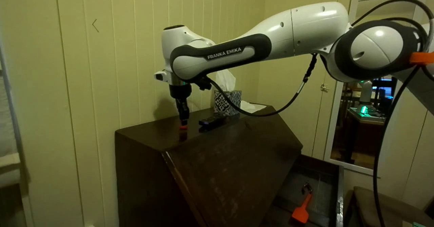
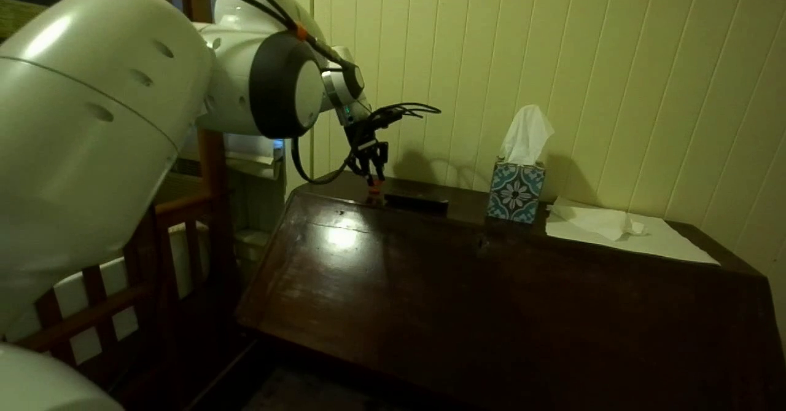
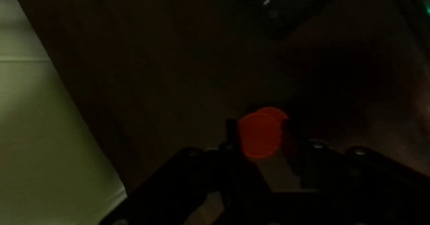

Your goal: Pick a red token up from the drawer and place it on top of the cabinet

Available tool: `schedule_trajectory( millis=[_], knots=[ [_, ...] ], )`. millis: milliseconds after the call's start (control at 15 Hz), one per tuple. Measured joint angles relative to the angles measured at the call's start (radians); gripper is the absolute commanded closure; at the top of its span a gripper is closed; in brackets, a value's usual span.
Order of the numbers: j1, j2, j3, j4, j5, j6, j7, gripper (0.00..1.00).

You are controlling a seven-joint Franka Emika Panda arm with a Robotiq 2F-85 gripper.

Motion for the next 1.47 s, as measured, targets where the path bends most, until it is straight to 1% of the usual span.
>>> schedule_trajectory(
  millis=[67, 267, 333, 467, 733, 933, 1200, 1333, 1467],
  knots=[
    [0.004, 0.025, -0.006, 0.042, -0.006, -0.02, -0.019, 0.38],
    [0.011, 0.086, -0.012, 0.15, -0.007, -0.078, -0.058, 0.19],
    [0.013, 0.102, -0.012, 0.179, -0.007, -0.094, -0.066, 0.11],
    [0.019, 0.125, -0.012, 0.23, -0.001, -0.128, -0.073, 0.0],
    [0.044, 0.13, -0.015, 0.315, 0.011, -0.228, -0.073, 0.0],
    [0.079, 0.121, -0.043, 0.392, 0.011, -0.373, -0.037, 0.0],
    [0.105, 0.051, -0.063, 0.432, 0.009, -0.578, 0.123, 0.0],
    [0.101, -0.002, -0.061, 0.434, 0.029, -0.645, 0.207, 0.0],
    [0.088, -0.058, -0.049, 0.433, 0.079, -0.667, 0.283, 0.0]
  ],
)
